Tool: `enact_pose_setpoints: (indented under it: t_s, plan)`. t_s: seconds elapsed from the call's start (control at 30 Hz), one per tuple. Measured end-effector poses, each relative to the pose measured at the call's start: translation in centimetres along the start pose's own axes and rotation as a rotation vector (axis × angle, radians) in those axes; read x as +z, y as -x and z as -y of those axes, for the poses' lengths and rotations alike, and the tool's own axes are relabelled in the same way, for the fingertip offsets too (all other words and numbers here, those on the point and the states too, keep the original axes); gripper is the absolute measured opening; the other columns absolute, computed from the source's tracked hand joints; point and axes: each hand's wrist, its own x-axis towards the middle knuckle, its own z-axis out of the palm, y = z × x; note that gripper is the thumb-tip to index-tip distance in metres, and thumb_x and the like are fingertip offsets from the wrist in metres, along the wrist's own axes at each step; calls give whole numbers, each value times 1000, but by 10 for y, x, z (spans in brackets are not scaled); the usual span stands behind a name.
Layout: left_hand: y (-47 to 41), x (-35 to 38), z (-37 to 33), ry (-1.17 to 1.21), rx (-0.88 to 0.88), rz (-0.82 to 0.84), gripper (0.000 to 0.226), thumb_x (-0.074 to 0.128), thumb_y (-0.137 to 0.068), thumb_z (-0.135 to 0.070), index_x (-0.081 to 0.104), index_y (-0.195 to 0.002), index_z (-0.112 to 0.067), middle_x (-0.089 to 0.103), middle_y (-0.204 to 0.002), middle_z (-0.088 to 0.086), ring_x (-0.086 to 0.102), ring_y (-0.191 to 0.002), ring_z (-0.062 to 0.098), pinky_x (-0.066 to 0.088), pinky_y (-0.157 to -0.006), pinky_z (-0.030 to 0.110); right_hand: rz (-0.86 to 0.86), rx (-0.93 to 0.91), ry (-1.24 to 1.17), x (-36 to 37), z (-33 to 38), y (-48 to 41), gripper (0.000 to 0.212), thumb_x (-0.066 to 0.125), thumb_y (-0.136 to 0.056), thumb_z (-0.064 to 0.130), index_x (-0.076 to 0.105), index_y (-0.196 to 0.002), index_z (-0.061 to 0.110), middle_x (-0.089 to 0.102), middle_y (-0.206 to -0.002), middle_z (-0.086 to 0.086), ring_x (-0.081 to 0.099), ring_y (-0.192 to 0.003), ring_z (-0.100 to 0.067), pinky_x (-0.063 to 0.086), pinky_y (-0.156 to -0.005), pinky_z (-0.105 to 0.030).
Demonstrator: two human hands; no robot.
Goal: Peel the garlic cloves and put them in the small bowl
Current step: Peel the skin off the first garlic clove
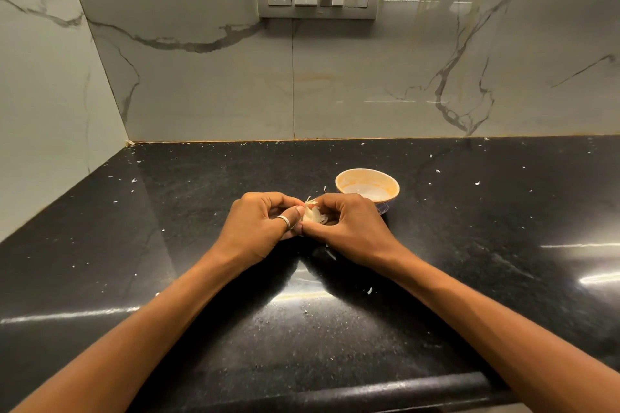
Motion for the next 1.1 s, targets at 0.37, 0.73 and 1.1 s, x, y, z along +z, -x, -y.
enact_pose_setpoints:
  t_s: [0.37,0.73,1.1]
  plan:
    - [-1,-3,0,-22,-7,19,12,75,-88,-7,80,-94,-17,78,-88,7,75,-91,28,57,-94,49,5,-14,-20,-1,-1,0,19,79,-84,25,80,-102,19,77,-89,10,71,-83,-1,58,-76,-25]
    - [2,-4,-4,-37,-32,3,12,75,-87,-6,80,-91,-16,77,-85,11,74,-89,33,59,-91,50,8,-38,-23,0,-2,1,19,79,-84,26,80,-101,19,78,-89,9,72,-84,-3,60,-77,-33]
    - [8,3,-14,-273,32,-127,9,81,-75,-15,78,-77,-22,76,-74,-7,71,-76,14,54,-71,25,-35,-105,12,1,0,4,16,73,-86,14,81,-99,17,78,-88,4,73,-79,-8,58,-71,-35]
